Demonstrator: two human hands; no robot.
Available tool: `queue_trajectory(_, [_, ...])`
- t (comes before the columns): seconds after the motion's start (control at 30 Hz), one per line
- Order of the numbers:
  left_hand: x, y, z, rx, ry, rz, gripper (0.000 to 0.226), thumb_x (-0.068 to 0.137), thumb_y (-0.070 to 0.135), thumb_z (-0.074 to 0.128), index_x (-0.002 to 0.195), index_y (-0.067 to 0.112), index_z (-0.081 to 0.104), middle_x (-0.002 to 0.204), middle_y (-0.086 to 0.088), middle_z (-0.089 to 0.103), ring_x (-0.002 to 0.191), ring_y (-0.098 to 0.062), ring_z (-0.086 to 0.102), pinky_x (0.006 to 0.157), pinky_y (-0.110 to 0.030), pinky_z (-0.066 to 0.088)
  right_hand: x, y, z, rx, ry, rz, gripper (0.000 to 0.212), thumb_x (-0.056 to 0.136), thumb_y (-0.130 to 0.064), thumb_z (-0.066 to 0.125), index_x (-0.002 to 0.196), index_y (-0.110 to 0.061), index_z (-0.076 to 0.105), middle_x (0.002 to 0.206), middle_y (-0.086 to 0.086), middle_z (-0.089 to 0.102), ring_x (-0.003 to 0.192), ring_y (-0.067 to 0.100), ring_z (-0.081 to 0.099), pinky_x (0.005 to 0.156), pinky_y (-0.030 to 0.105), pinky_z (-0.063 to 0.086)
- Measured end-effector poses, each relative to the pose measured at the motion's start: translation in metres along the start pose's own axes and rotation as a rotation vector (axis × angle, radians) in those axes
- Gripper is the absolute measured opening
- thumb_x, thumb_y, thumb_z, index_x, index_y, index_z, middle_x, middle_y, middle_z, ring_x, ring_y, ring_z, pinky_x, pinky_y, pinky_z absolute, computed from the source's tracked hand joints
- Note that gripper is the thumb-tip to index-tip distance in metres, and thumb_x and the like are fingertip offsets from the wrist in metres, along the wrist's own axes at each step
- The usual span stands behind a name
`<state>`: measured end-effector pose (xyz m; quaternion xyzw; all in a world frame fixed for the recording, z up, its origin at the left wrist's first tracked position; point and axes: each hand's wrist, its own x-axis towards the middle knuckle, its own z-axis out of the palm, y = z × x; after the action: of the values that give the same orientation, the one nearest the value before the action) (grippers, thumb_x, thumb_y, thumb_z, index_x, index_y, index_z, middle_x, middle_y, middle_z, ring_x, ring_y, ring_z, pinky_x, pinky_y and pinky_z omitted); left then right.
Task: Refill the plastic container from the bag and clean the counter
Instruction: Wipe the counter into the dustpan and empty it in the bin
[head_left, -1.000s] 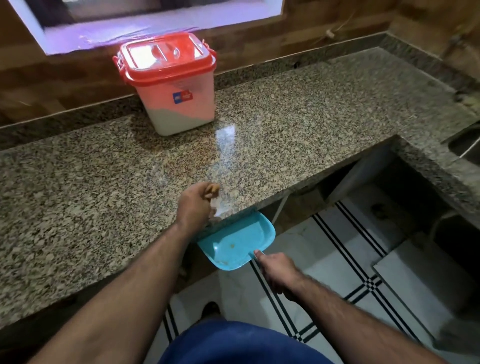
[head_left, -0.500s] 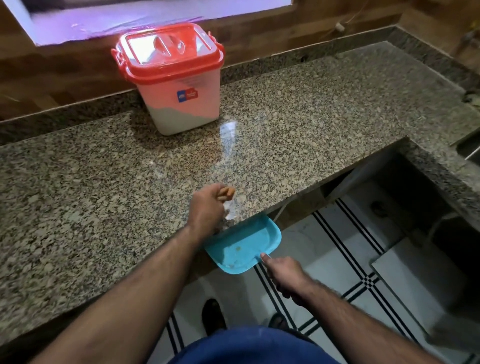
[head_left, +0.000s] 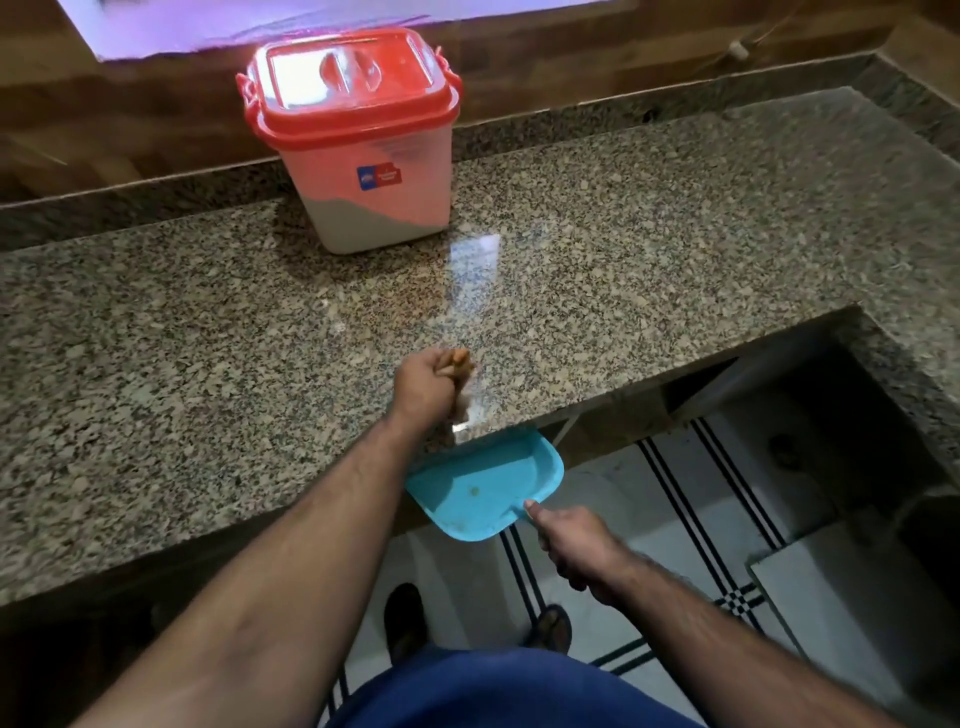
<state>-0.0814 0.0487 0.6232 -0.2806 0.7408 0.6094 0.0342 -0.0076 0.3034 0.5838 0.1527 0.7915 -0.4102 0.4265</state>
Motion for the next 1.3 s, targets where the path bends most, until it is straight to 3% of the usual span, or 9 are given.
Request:
queue_trajectory(0.1, [-0.013,-0.017,-0.006,0.330,0.152,0.132,0.018,0.106,0.001,0.056,0.096,0.007,0.070,0.097,-0.006,0.069,0.075,-0.013,0.065,0.047,-0.011,0.051,0.004,0.004,-0.025,0.018,-0.032,0.004,0.047,0.102,-0.060,0.060,0.079,-0.019,0.065,0.055,-0.006,0.042,0.040,0.012,0.031,0.042,0.024,0.023])
queue_trajectory(0.27, [-0.031,-0.041,0.041,0.407,-0.009,0.175,0.039,0.096,-0.004,0.056,0.073,0.025,0.070,0.080,0.003,0.072,0.075,-0.020,0.069,0.060,-0.028,0.052,0.014,0.009,-0.039,-0.019,-0.088,-0.009,0.051,0.100,-0.065,0.059,0.079,-0.018,0.064,0.056,-0.004,0.046,0.040,0.014,0.034,0.042,0.024,0.026])
queue_trajectory(0.37, [-0.017,-0.004,0.058,0.070,-0.166,0.059,0.013,0.100,-0.003,0.064,0.103,0.000,0.077,0.100,-0.015,0.081,0.092,-0.033,0.081,0.078,-0.041,0.068,0.015,0.010,-0.047,-0.004,-0.105,-0.023,0.050,0.102,-0.061,0.059,0.080,-0.016,0.062,0.055,-0.003,0.045,0.040,0.014,0.033,0.040,0.023,0.025])
queue_trajectory(0.53, [0.008,0.019,0.051,0.070,-0.007,0.133,0.029,0.100,-0.011,0.058,0.104,0.009,0.079,0.101,-0.012,0.081,0.089,-0.026,0.082,0.077,-0.039,0.068,0.019,0.017,-0.068,-0.021,-0.136,-0.035,0.049,0.102,-0.060,0.058,0.076,-0.019,0.059,0.054,-0.003,0.042,0.041,0.014,0.030,0.043,0.023,0.022])
queue_trajectory(0.67, [-0.010,-0.011,0.086,0.255,-0.002,0.182,0.036,0.094,-0.008,0.051,0.084,0.014,0.076,0.084,-0.006,0.077,0.075,-0.023,0.076,0.067,-0.040,0.067,0.023,0.018,-0.077,-0.011,-0.131,-0.036,0.050,0.102,-0.060,0.059,0.074,-0.019,0.057,0.055,-0.002,0.042,0.041,0.014,0.030,0.044,0.024,0.022])
queue_trajectory(0.83, [-0.014,-0.011,0.086,0.130,-0.034,0.089,0.012,0.101,-0.007,0.061,0.106,-0.006,0.072,0.105,-0.015,0.079,0.087,-0.024,0.080,0.067,-0.027,0.064,0.027,0.019,-0.089,-0.013,-0.116,-0.035,0.049,0.101,-0.062,0.058,0.079,-0.019,0.059,0.056,-0.004,0.044,0.042,0.012,0.032,0.043,0.024,0.024])
queue_trajectory(0.97, [0.010,0.018,0.076,0.052,0.056,0.191,0.011,0.105,0.009,0.065,0.104,0.010,0.076,0.097,-0.006,0.081,0.087,-0.023,0.081,0.069,-0.033,0.066,0.028,0.023,-0.093,-0.006,-0.081,-0.027,0.050,0.101,-0.063,0.059,0.079,-0.018,0.061,0.057,-0.003,0.046,0.043,0.012,0.033,0.044,0.024,0.024])
queue_trajectory(1.2, [0.011,0.013,0.138,0.384,-0.314,0.246,0.019,0.099,0.011,0.069,0.106,0.023,0.081,0.101,0.002,0.079,0.094,-0.019,0.074,0.088,-0.037,0.061,0.027,0.020,-0.083,0.006,-0.062,-0.010,0.051,0.098,-0.066,0.060,0.080,-0.018,0.063,0.060,-0.003,0.048,0.043,0.013,0.035,0.044,0.025,0.026])
queue_trajectory(1.3, [0.005,0.006,0.108,0.450,-0.273,0.209,0.014,0.096,0.014,0.076,0.091,0.026,0.078,0.090,0.006,0.077,0.086,-0.014,0.072,0.074,-0.030,0.059,0.027,0.021,-0.081,-0.007,-0.047,-0.018,0.052,0.097,-0.068,0.059,0.080,-0.018,0.064,0.059,-0.002,0.048,0.043,0.013,0.035,0.043,0.025,0.026])
